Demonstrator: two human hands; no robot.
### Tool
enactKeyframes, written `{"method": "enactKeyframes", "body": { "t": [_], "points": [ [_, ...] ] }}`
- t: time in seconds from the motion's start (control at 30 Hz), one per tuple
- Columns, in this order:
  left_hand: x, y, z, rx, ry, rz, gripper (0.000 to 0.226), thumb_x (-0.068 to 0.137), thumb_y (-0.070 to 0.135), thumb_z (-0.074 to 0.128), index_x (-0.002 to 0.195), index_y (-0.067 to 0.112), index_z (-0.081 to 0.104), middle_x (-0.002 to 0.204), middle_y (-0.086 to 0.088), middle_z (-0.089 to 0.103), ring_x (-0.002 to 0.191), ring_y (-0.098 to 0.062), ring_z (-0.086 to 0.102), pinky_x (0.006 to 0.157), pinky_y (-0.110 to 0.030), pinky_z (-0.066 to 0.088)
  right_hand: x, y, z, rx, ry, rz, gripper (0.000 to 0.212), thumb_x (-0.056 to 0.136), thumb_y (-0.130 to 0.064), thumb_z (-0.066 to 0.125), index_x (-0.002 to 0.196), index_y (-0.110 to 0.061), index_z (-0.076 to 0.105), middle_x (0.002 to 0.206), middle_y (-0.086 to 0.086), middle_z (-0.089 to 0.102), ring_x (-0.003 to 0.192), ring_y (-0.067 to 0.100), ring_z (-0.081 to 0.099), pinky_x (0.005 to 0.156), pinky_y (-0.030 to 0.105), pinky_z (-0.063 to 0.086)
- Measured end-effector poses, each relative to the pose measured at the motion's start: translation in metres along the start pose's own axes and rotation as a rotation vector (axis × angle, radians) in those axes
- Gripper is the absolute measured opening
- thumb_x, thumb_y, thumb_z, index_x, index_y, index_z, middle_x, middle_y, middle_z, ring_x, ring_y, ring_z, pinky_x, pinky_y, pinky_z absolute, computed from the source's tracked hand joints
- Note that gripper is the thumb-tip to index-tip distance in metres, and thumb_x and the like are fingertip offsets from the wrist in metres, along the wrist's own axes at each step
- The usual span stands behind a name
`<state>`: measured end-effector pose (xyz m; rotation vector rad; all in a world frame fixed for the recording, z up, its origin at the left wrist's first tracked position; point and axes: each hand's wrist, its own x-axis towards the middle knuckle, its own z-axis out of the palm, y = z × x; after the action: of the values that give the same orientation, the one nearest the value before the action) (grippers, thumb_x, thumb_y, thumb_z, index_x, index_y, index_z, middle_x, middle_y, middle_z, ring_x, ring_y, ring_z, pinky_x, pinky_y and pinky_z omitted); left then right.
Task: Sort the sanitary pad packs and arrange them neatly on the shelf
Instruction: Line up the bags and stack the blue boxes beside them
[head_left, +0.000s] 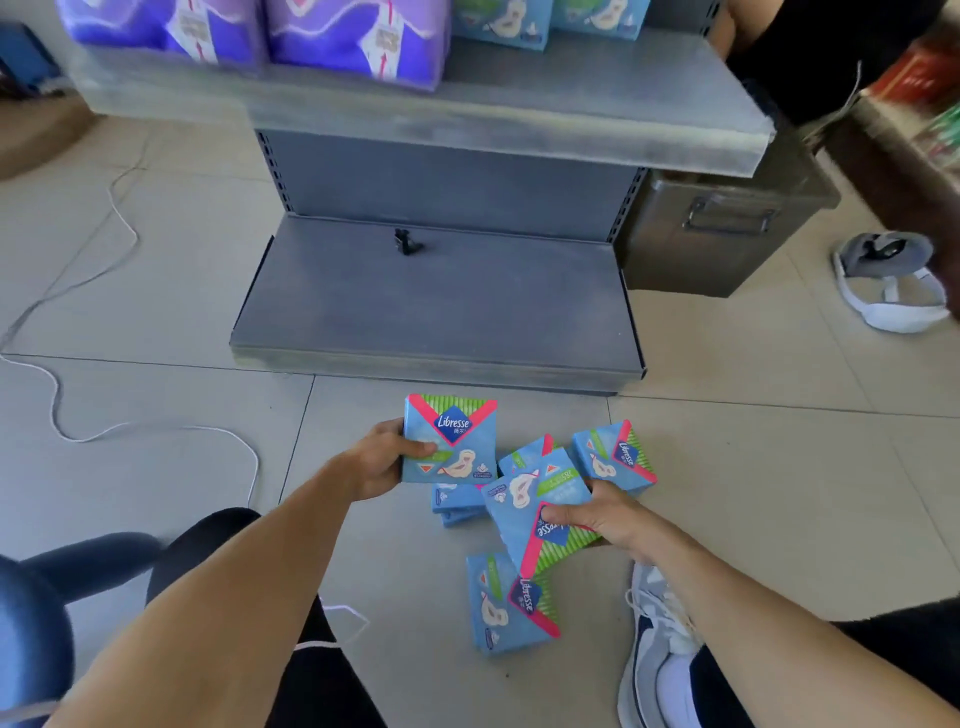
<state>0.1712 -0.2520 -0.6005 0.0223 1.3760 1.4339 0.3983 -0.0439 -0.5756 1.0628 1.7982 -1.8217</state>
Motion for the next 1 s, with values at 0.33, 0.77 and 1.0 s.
{"method": "enactKeyframes", "body": {
  "t": [0.33, 0.77, 1.0],
  "points": [
    [-0.046, 0.118, 0.039, 0.095, -0.043, 0.222, 0.026, 0.086, -0.003, 0.061, 0.112, 0.002, 0.058, 0.104, -0.012, 0.072, 0.092, -0.027, 0.071, 0.075, -0.038, 0.061, -0.038, -0.13, -0.009, 0.066, 0.138, -0.284, 0.037, 0.076, -0.032, 0.081, 0.107, -0.017, 0.065, 0.098, 0.003, 0.076, 0.09, 0.02, 0.072, 0.071, 0.038, 0.06],
    [-0.099, 0.206, 0.067, 0.207, -0.107, 0.334, 0.031, 0.086, 0.004, 0.065, 0.117, 0.002, 0.058, 0.113, -0.014, 0.071, 0.101, -0.029, 0.069, 0.08, -0.039, 0.059, -0.088, -0.255, -0.046, 0.113, 0.242, -0.615, 0.054, 0.074, -0.009, 0.082, 0.109, -0.013, 0.042, 0.111, 0.018, 0.064, 0.084, 0.022, 0.068, 0.072, 0.036, 0.054],
    [-0.088, 0.22, 0.071, 0.073, -0.117, 0.406, 0.042, 0.081, 0.0, 0.067, 0.121, -0.005, 0.055, 0.116, -0.024, 0.068, 0.096, -0.033, 0.07, 0.077, -0.04, 0.059, -0.073, -0.262, -0.016, 0.346, 0.544, -0.577, 0.055, 0.083, -0.032, 0.077, 0.11, -0.013, 0.033, 0.099, 0.009, 0.063, 0.084, 0.017, 0.07, 0.069, 0.036, 0.061]
  ]
}}
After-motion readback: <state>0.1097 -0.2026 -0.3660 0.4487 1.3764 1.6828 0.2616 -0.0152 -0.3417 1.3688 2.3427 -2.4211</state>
